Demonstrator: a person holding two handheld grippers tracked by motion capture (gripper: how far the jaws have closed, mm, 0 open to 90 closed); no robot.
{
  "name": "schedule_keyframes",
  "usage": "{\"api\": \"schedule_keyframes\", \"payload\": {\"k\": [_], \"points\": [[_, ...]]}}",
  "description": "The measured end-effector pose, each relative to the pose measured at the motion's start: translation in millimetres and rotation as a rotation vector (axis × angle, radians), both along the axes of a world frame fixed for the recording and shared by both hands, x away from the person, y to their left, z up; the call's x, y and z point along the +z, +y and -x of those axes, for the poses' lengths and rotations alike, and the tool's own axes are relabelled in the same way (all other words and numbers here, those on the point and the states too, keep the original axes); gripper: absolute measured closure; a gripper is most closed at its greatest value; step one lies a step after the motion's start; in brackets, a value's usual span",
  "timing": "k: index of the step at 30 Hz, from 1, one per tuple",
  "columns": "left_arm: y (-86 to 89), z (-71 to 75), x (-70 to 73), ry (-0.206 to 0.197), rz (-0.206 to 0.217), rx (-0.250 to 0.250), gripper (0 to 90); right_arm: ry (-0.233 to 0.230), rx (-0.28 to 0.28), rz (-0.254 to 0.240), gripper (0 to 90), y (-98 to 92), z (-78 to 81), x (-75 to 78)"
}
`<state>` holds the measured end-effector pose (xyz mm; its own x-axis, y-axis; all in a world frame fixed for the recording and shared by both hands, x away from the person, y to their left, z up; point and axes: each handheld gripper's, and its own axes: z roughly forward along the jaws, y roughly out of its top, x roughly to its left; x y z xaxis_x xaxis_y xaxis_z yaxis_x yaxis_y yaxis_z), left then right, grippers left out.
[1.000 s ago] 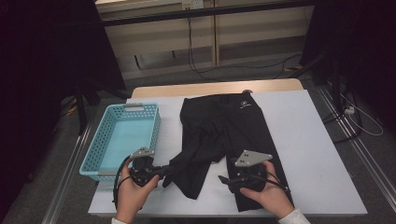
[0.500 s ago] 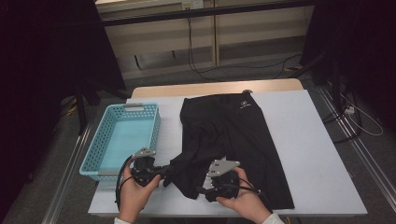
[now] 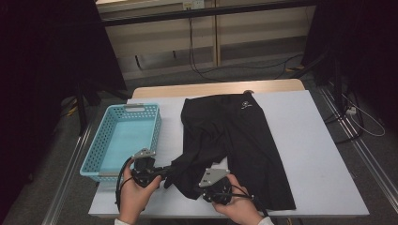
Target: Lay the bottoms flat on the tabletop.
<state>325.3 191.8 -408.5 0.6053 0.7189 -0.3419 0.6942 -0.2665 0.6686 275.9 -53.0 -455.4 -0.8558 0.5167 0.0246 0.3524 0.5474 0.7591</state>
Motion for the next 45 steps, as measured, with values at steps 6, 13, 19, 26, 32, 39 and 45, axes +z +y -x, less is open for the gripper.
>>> {"api": "schedule_keyframes", "payload": {"k": [6,13,19,26,32,39,45], "points": [[-0.5,0.3,-0.5,0.004,-0.003,-0.005,86.5,0.027,0.001,0.014,90.0,-15.3,2.4,3.7],[-4.2,0.0,-2.9,0.026,-0.018,-0.015,86.0,0.042,-0.012,0.007,90.0,-42.5,6.9,9.5],[-9.4,-0.2,-6.0,0.045,-0.028,-0.029,86.4,0.018,-0.017,0.002,69.7,-43.3,6.9,11.0],[-8.5,0.3,-8.1,0.051,-0.030,-0.025,87.1,-0.003,0.005,0.015,55.9,-13.5,4.3,8.0],[-7.0,0.6,-9.8,0.054,-0.033,-0.020,87.7,-0.001,-0.005,0.026,80.8,-9.2,0.5,3.0],[-6.9,0.2,-11.2,0.060,-0.042,-0.021,87.7,0.005,-0.031,-0.014,87.5,-26.4,1.4,11.2],[-9.7,0.4,-12.4,0.067,-0.053,-0.030,89.1,0.000,-0.081,-0.076,87.8,-51.7,2.6,22.2]]}}
